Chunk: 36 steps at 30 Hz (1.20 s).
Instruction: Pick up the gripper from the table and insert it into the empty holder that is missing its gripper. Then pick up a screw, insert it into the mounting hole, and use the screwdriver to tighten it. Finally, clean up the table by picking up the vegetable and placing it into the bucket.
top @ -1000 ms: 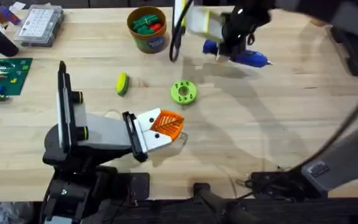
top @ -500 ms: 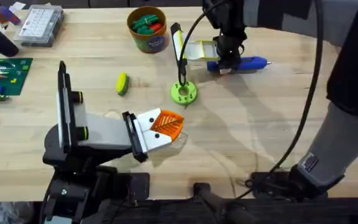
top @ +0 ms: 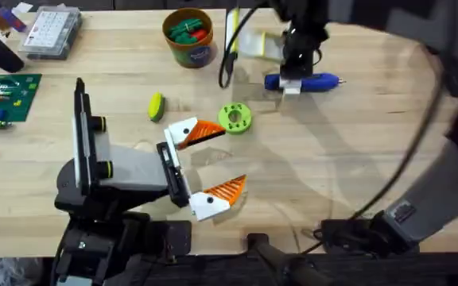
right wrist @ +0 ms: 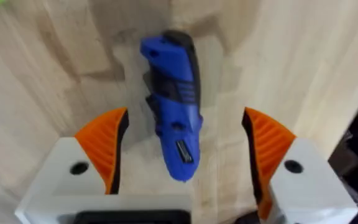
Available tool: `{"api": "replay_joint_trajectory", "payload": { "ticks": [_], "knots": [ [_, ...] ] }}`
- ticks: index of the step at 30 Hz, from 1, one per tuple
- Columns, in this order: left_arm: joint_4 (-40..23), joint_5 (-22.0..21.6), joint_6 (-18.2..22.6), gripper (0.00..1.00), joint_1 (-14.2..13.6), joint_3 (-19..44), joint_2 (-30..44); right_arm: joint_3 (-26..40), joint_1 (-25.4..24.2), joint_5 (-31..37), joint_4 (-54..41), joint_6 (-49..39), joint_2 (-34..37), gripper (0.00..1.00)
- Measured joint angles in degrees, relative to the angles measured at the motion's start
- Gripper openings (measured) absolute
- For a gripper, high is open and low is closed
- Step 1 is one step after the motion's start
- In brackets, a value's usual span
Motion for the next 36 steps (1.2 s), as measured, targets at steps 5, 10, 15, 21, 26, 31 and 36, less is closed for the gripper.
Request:
{"api": "replay_joint_trajectory", "payload": {
  "ticks": [5, 10, 15, 21, 26, 31, 36],
  "knots": [
    [0.1, 0.0, 0.0, 0.986, 0.0, 0.0, 0.0, 0.1, 0.6, -1.3, -1.3, 9.9, -10.3, 0.996],
    [1.8, -1.5, -0.3, 0.986, 0.0, 0.0, 0.0, 0.4, 2.8, -2.0, -4.5, 20.1, -20.1, 0.996],
    [6.3, -7.9, -3.2, 0.986, 0.0, 0.0, 0.0, 0.5, 5.3, -2.3, -7.9, 27.2, -26.2, 0.996],
    [7.3, -16.9, -5.0, 0.986, 0.0, 0.4, 0.0, 0.5, 7.3, -2.4, -11.6, 31.9, -28.8, 0.997],
    [3.7, -22.0, -5.4, 0.986, 0.0, 2.6, 0.0, 0.5, 7.8, -2.4, -12.2, 33.5, -28.9, 0.996],
    [3.7, -22.0, -5.4, 0.986, 0.0, 2.6, 0.0, 0.5, 7.8, -2.4, -12.2, 33.5, -28.9, 0.996],
    [3.7, -22.0, -5.4, 0.986, 0.0, 2.6, 0.0, 0.5, 7.8, -2.4, -12.2, 33.5, -28.9, 0.996]
  ]
}}
